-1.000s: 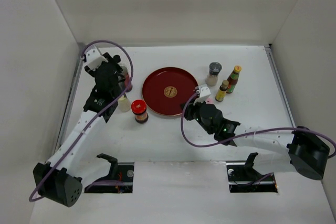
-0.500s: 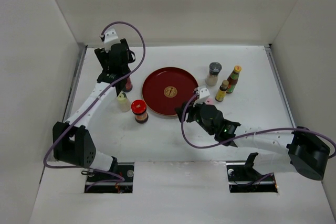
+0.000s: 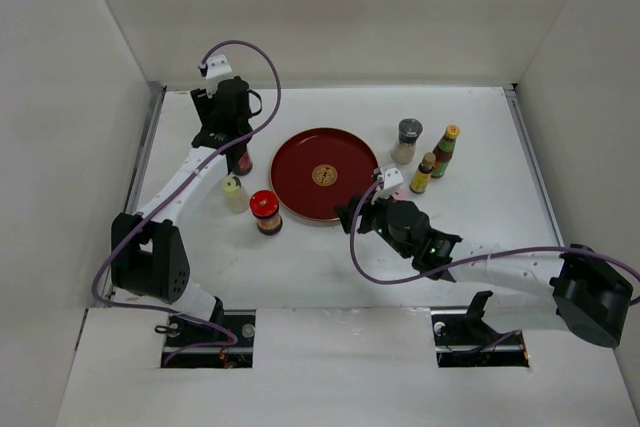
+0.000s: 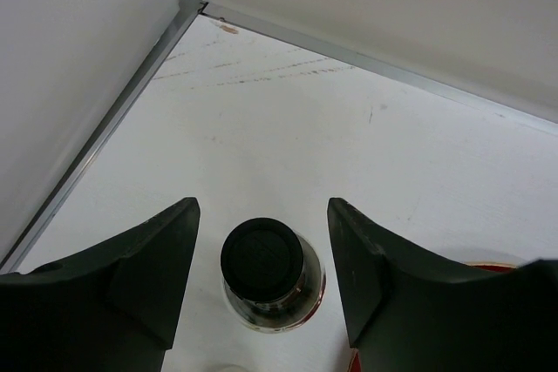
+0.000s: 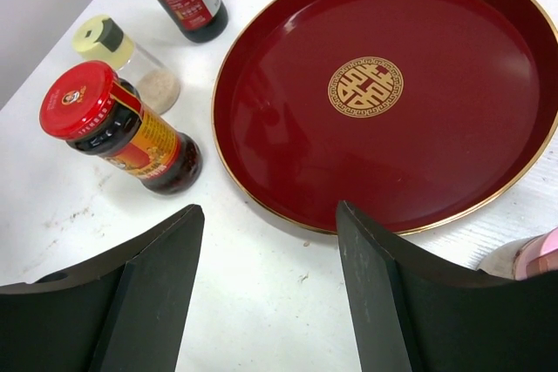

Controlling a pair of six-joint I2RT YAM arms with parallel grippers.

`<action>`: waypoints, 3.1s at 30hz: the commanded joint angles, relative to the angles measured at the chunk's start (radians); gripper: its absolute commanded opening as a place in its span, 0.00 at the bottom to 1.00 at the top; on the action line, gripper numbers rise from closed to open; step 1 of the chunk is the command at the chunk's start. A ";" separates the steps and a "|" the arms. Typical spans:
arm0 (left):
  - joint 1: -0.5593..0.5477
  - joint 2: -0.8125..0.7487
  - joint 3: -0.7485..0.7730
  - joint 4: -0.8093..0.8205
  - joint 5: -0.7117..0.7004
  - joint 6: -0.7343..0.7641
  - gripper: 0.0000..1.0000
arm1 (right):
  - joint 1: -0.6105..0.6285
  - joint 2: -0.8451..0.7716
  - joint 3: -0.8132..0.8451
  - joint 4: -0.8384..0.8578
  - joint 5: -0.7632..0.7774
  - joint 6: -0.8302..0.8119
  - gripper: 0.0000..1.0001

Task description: Organize the condiment bottles

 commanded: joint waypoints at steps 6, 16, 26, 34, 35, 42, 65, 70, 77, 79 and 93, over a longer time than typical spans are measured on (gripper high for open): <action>-0.002 -0.001 0.014 0.034 -0.001 -0.001 0.53 | -0.017 -0.019 -0.001 0.059 -0.013 0.003 0.69; 0.013 0.026 0.001 0.057 0.015 -0.008 0.37 | -0.020 -0.026 -0.004 0.059 -0.013 0.003 0.69; -0.001 -0.082 -0.019 0.122 -0.001 -0.003 0.15 | -0.022 -0.025 -0.005 0.064 -0.013 0.003 0.70; -0.004 -0.134 0.092 0.126 -0.001 0.017 0.14 | -0.025 -0.020 -0.007 0.069 -0.013 0.003 0.70; -0.013 -0.137 0.103 0.129 0.001 0.020 0.14 | -0.025 -0.020 -0.007 0.070 -0.013 0.004 0.70; -0.114 -0.139 0.144 0.130 0.024 0.025 0.14 | -0.036 -0.040 -0.018 0.072 -0.006 0.007 0.70; -0.262 0.205 0.367 0.176 0.080 0.022 0.14 | -0.077 -0.094 -0.045 0.072 -0.012 0.033 0.71; -0.262 0.228 0.347 0.198 0.080 0.019 0.14 | -0.077 -0.092 -0.045 0.072 -0.012 0.033 0.71; -0.277 0.236 0.261 0.255 0.070 0.015 0.22 | -0.079 -0.100 -0.047 0.072 -0.010 0.033 0.72; -0.280 0.234 0.230 0.274 0.062 0.015 0.29 | -0.079 -0.102 -0.048 0.072 -0.009 0.033 0.72; -0.303 0.079 0.094 0.317 0.031 0.019 0.84 | -0.092 -0.128 -0.059 0.072 -0.002 0.033 0.77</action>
